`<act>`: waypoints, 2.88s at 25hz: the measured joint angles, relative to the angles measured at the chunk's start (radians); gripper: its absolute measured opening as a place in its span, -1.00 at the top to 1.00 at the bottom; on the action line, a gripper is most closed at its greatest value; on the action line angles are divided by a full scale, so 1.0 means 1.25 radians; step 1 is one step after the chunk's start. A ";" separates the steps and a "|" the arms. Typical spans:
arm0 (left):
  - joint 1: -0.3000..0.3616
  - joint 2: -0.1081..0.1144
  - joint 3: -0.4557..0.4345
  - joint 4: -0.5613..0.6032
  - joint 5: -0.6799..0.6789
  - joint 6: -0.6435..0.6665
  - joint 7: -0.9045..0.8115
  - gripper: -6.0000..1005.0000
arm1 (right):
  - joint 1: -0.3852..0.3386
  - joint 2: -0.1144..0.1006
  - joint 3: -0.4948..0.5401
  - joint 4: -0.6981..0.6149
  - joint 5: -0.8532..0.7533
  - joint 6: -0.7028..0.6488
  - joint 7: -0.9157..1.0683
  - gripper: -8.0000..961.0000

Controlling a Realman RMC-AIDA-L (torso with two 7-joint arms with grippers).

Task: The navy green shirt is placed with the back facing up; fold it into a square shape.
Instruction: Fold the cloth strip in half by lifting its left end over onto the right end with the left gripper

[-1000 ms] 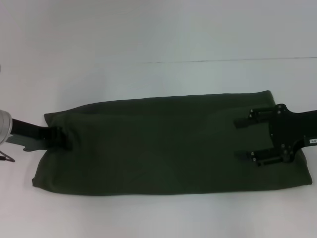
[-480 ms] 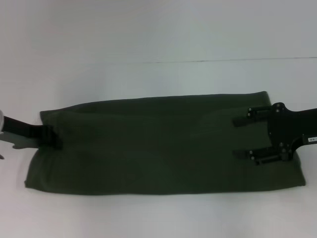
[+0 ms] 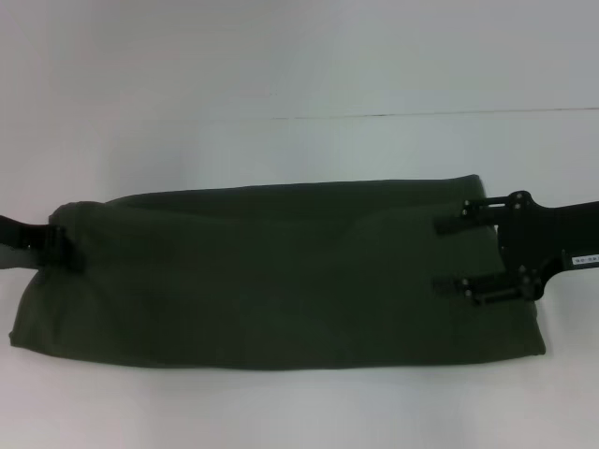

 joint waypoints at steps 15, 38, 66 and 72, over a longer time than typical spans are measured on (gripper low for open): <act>-0.025 0.034 -0.015 0.069 0.107 0.070 0.003 0.83 | -0.008 0.044 -0.003 0.001 0.000 0.058 -0.003 -0.66; -0.161 0.029 0.019 0.284 0.101 0.305 -0.068 0.83 | -0.024 0.055 0.027 0.008 0.006 0.100 -0.005 -0.66; -0.322 -0.192 0.244 0.438 0.109 0.333 -0.232 0.84 | -0.089 0.047 0.108 0.009 0.005 0.125 -0.032 -0.66; -0.333 -0.209 0.269 0.363 0.078 0.277 -0.246 0.83 | -0.096 0.047 0.110 0.009 0.003 0.131 -0.033 -0.66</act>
